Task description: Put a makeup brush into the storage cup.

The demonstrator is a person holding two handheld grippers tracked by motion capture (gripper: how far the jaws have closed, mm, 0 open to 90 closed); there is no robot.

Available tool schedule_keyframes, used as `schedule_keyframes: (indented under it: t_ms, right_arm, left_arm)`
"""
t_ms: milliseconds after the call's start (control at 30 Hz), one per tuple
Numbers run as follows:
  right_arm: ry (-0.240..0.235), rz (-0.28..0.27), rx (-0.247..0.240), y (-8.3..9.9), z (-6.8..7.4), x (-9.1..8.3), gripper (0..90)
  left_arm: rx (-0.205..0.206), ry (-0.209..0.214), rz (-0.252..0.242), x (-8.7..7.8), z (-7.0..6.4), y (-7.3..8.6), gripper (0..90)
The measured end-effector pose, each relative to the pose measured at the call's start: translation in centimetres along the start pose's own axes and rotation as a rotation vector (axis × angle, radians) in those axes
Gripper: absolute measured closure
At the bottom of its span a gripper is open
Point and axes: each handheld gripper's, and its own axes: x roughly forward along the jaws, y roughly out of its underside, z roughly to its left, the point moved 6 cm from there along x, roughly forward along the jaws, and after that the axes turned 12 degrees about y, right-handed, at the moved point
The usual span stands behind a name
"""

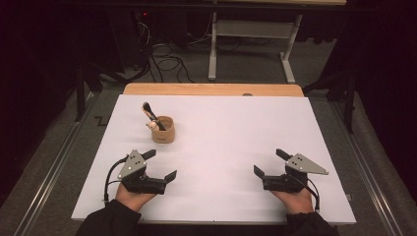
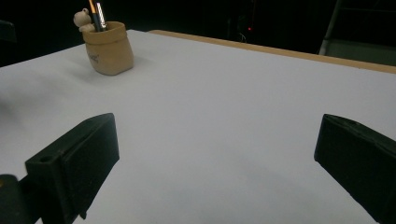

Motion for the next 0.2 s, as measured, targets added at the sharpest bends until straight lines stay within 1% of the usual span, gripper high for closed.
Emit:
schedule_keyframes:
  t_ms: [200]
  right_arm:
    - [0.001,0.002,0.000,0.03,0.01,0.02,0.6]
  left_arm:
    - [-0.001,-0.007,-0.001,-0.14,0.19,0.00,0.1]
